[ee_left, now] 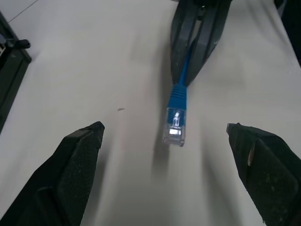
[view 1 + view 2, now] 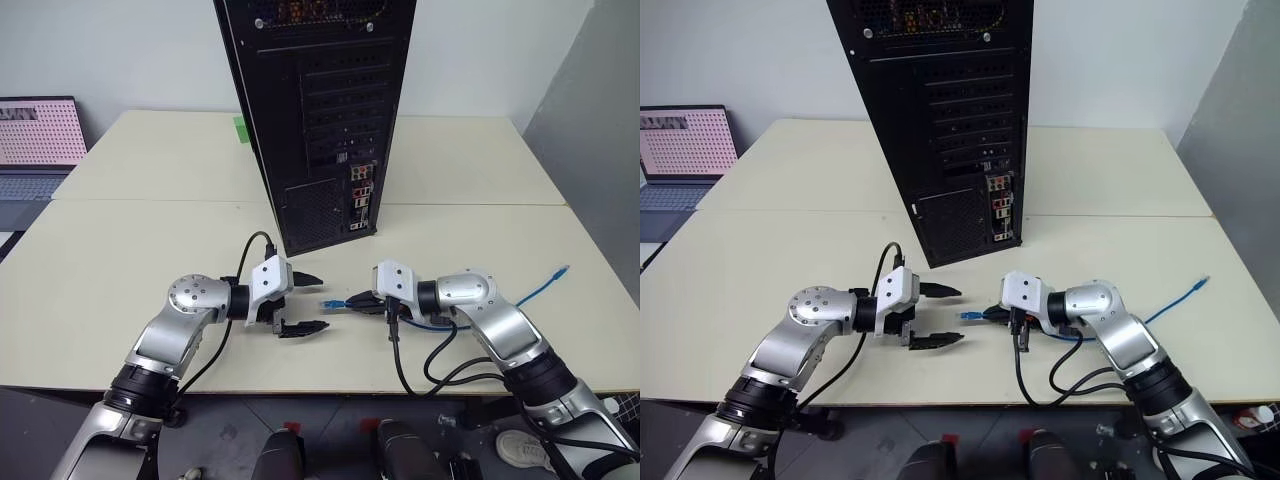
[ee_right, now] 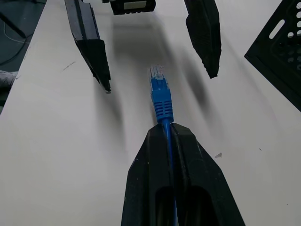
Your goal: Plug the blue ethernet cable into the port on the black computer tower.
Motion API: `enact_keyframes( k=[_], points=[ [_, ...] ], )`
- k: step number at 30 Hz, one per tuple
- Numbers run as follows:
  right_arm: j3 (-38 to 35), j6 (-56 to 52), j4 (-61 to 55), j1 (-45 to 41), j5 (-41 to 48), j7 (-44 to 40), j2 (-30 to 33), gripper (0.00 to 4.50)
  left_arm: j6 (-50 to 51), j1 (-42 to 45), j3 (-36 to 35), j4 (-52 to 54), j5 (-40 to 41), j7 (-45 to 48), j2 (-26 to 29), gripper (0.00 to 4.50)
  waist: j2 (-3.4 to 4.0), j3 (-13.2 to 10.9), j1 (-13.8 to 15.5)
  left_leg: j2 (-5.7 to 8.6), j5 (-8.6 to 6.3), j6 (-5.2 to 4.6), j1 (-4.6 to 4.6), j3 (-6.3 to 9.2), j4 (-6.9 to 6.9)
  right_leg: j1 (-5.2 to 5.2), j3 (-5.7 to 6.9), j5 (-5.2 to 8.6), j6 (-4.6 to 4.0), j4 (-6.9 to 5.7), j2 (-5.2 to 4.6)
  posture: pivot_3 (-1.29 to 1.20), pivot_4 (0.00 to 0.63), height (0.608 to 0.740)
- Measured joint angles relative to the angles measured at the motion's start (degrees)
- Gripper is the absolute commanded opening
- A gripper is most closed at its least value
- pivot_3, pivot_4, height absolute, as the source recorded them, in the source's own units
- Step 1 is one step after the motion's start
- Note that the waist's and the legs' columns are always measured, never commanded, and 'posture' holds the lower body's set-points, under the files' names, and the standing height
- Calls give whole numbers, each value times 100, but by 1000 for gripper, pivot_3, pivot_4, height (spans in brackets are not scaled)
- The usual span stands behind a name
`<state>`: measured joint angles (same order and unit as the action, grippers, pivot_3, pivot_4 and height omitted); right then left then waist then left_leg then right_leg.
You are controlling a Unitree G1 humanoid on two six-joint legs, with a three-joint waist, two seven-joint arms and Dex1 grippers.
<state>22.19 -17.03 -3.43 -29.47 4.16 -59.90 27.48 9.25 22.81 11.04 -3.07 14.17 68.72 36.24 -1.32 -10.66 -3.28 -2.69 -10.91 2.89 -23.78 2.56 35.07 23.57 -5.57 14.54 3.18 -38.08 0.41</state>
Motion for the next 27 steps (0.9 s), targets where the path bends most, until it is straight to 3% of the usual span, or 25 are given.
enact_keyframes(
  k=[2,17,22,27],
  points=[
    [6,-12,-32,0,-21,0,5,0,-10,4,1,-26,-1,79,0,3825,0,0,0,0,0,0,0,0,0,0,1,0,0,0,0,0,150,740],
    [100,-213,-317,-1,-70,9,11,0,-173,54,9,-245,-154,206,-162,381,0,0,1,0,0,0,-1,1,0,0,1,0,0,0,0,0,150,740],
    [128,-247,-318,-2,-68,-17,72,0,-284,57,76,-326,-188,210,-204,284,0,0,2,0,0,0,0,2,0,0,1,0,0,0,0,0,150,740],
    [153,-344,-373,3,-57,-109,171,1085,-600,19,129,-336,-306,218,-210,284,0,0,3,0,0,0,-1,2,0,0,1,0,0,0,0,0,150,740]
  ],
)
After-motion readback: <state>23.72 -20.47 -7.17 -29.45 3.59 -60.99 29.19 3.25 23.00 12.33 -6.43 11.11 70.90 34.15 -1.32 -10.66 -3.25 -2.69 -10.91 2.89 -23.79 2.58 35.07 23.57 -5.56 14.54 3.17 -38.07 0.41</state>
